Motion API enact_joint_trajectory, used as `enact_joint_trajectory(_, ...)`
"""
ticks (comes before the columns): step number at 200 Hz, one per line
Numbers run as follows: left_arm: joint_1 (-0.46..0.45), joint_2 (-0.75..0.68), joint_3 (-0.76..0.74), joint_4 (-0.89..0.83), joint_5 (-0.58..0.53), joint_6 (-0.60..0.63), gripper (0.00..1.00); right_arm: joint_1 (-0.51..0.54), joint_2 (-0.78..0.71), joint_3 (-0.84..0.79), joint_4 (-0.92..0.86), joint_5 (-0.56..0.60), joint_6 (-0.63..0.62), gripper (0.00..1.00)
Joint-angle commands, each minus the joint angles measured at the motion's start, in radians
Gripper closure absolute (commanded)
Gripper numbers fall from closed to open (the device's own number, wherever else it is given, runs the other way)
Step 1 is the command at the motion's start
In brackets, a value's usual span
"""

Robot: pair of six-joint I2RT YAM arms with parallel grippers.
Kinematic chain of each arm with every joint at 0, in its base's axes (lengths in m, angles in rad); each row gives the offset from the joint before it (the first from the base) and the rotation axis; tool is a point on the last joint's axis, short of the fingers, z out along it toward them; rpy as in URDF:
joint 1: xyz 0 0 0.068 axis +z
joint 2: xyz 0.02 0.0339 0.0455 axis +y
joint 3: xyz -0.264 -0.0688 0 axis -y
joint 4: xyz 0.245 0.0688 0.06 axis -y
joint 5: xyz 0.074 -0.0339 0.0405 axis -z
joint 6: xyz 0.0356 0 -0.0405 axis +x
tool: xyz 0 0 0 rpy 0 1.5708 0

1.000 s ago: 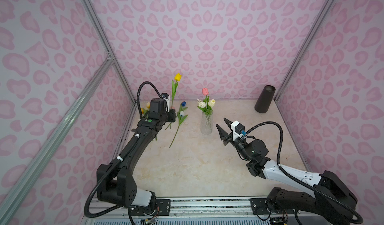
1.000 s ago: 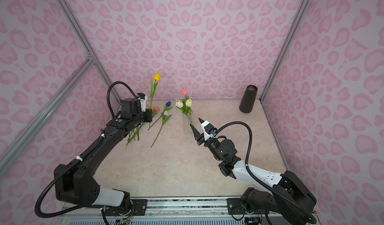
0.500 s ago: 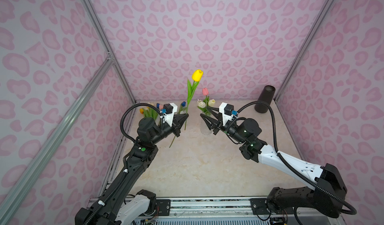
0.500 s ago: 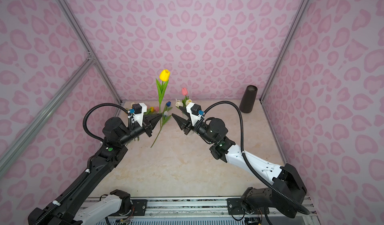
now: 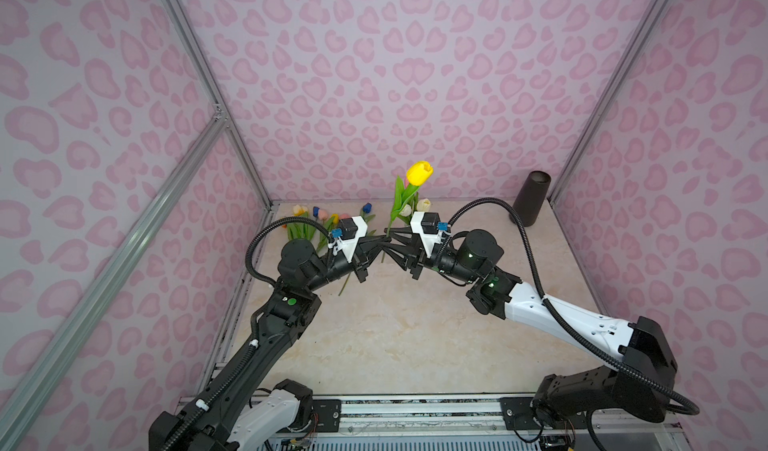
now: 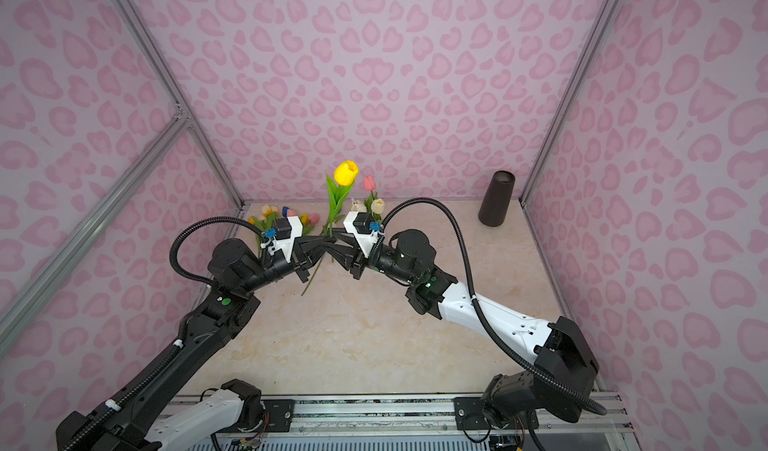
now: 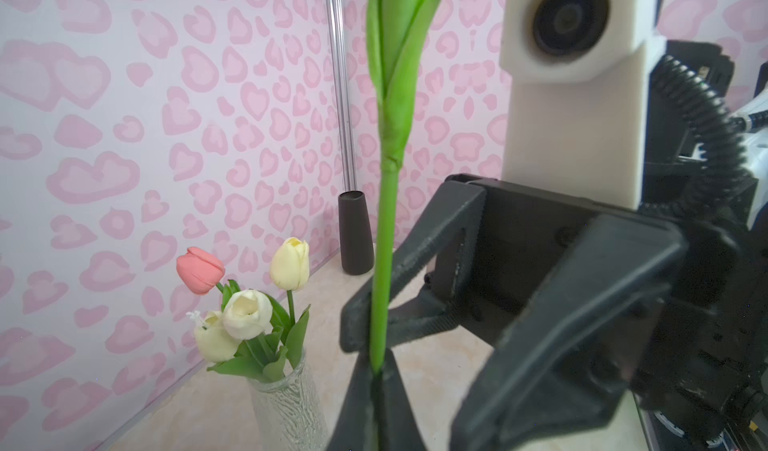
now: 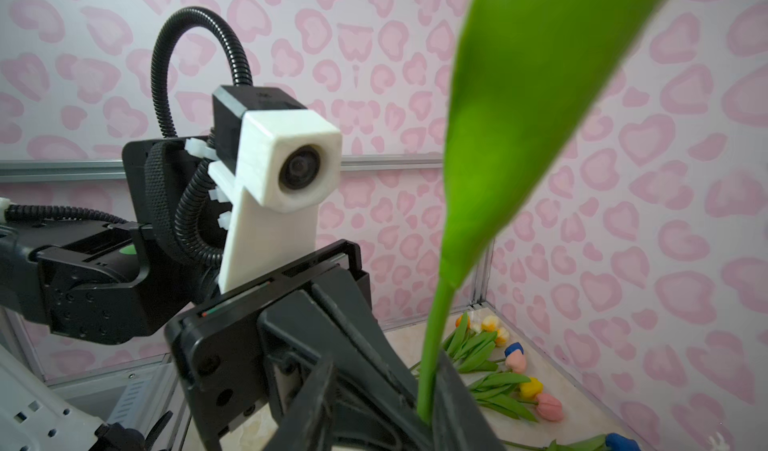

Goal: Arrange the flowers into the vase
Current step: 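Close the right gripper on the yellow tulip stem beside the left gripper, then open the left gripper and draw it back while the right gripper lifts the tulip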

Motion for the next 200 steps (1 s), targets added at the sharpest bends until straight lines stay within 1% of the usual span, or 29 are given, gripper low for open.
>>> enact_joint_trajectory(1,-0.002,0.0,-0.007,0.044,0.02,0.013,0.97,0.003,-0.001,0.01,0.002,0.027,-0.019,0.61)
enact_joint_trajectory(17,-0.003,-0.004,-0.014,0.048,0.014,0.016,0.97,-0.001,-0.007,0.007,0.006,0.042,-0.029,0.62)
enact_joint_trajectory(30,-0.003,-0.003,-0.017,0.049,0.009,0.016,0.97,-0.005,-0.011,-0.001,0.028,0.045,-0.024,0.73)
enact_joint_trajectory(49,-0.003,-0.002,-0.021,0.052,0.001,0.017,0.97,-0.011,-0.018,-0.006,0.044,0.039,-0.019,0.75)
enact_joint_trajectory(74,-0.003,-0.001,-0.026,0.059,-0.005,0.015,0.97,-0.017,-0.024,-0.014,0.06,0.051,-0.01,0.84)
enact_joint_trajectory(83,-0.003,0.001,-0.025,0.061,-0.005,0.015,0.97,-0.019,-0.023,-0.014,0.061,0.047,-0.009,0.9)
enact_joint_trajectory(88,-0.002,0.004,-0.023,0.061,-0.006,0.015,0.97,-0.019,-0.023,-0.016,0.061,0.047,-0.009,0.91)
enact_joint_trajectory(105,-0.003,0.008,-0.025,0.067,-0.011,0.012,0.97,-0.019,-0.028,-0.02,0.064,0.05,-0.008,0.92)
enact_joint_trajectory(135,-0.002,0.02,-0.018,0.068,-0.016,0.01,0.97,-0.019,-0.033,-0.012,0.045,0.051,-0.026,1.0)
enact_joint_trajectory(155,-0.002,0.031,-0.012,0.07,-0.024,0.012,0.96,-0.021,-0.039,-0.012,0.041,0.054,-0.031,1.0)
enact_joint_trajectory(161,-0.002,0.033,-0.012,0.069,-0.026,0.012,0.91,-0.022,-0.041,-0.01,0.036,0.056,-0.035,1.0)
enact_joint_trajectory(169,-0.002,0.036,-0.009,0.069,-0.028,0.015,0.77,-0.023,-0.044,-0.009,0.032,0.063,-0.037,1.0)
enact_joint_trajectory(172,-0.002,0.037,-0.008,0.069,-0.028,0.017,0.68,-0.025,-0.048,-0.008,0.03,0.064,-0.036,1.0)
enact_joint_trajectory(176,-0.002,0.037,-0.007,0.067,-0.028,0.021,0.52,-0.027,-0.052,-0.009,0.029,0.066,-0.033,1.0)
enact_joint_trajectory(177,-0.002,0.038,-0.007,0.067,-0.029,0.022,0.5,-0.029,-0.053,-0.01,0.029,0.066,-0.032,1.0)
enact_joint_trajectory(180,-0.003,0.038,-0.007,0.067,-0.031,0.022,0.37,-0.033,-0.058,-0.01,0.029,0.064,-0.028,1.0)
enact_joint_trajectory(184,-0.003,0.039,-0.008,0.068,-0.039,0.023,0.27,-0.039,-0.065,-0.012,0.029,0.063,-0.02,1.0)
enact_joint_trajectory(190,-0.003,0.04,-0.011,0.07,-0.049,0.028,0.2,-0.051,-0.076,-0.016,0.034,0.06,-0.006,1.0)
enact_joint_trajectory(200,-0.003,0.04,-0.021,0.077,-0.069,0.031,0.16,-0.077,-0.097,-0.028,0.044,0.055,0.018,1.0)
